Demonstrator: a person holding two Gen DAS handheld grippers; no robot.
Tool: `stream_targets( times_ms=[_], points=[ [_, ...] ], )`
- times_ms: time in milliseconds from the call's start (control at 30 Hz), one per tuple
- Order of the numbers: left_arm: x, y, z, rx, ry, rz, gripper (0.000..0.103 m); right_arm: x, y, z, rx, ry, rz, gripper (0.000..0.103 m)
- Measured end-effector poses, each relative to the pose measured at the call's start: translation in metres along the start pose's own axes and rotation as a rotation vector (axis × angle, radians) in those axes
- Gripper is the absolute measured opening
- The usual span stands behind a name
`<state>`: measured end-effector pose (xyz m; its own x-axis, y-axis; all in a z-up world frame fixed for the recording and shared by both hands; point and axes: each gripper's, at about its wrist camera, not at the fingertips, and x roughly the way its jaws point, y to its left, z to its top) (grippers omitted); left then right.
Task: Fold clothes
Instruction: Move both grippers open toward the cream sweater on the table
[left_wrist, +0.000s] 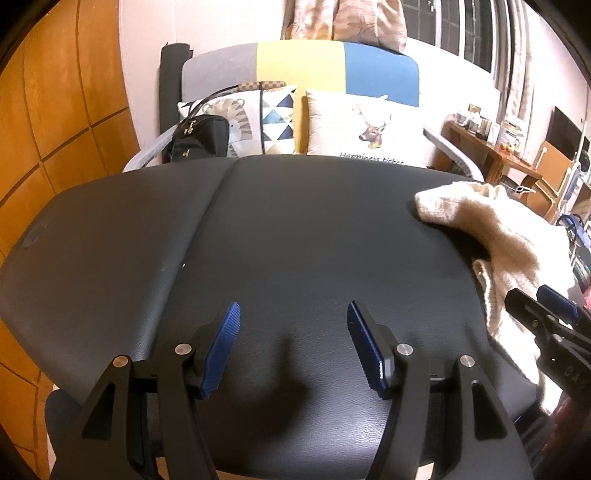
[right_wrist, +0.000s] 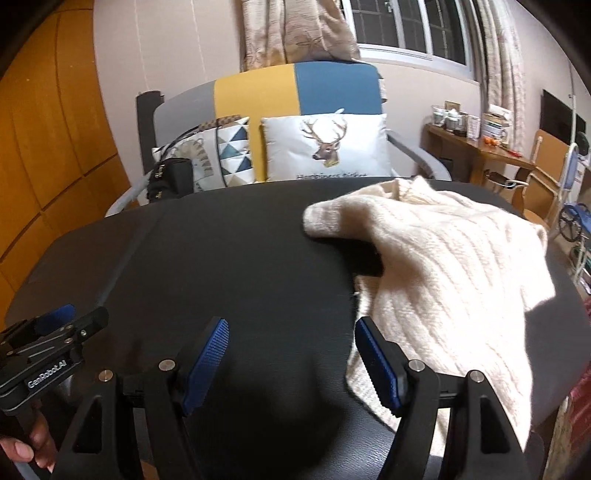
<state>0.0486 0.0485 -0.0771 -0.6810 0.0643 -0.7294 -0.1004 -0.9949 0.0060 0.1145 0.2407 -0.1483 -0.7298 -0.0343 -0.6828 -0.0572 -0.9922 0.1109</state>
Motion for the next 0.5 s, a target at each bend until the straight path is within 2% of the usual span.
stream_targets(
  times_ms=[267,500],
  points=[
    [0.000,-0.022,0.003,0.025,-0.006,-0.040,0.064,-0.007,0.008,-0.011,0.019,-0.016,-0.058,0.073],
    [-0.005,-0.041,0.005,0.061,-0.036,-0.063,0.064,-0.005,-0.008,-0.008,0.031,-0.035,-0.089,0.073]
  ],
)
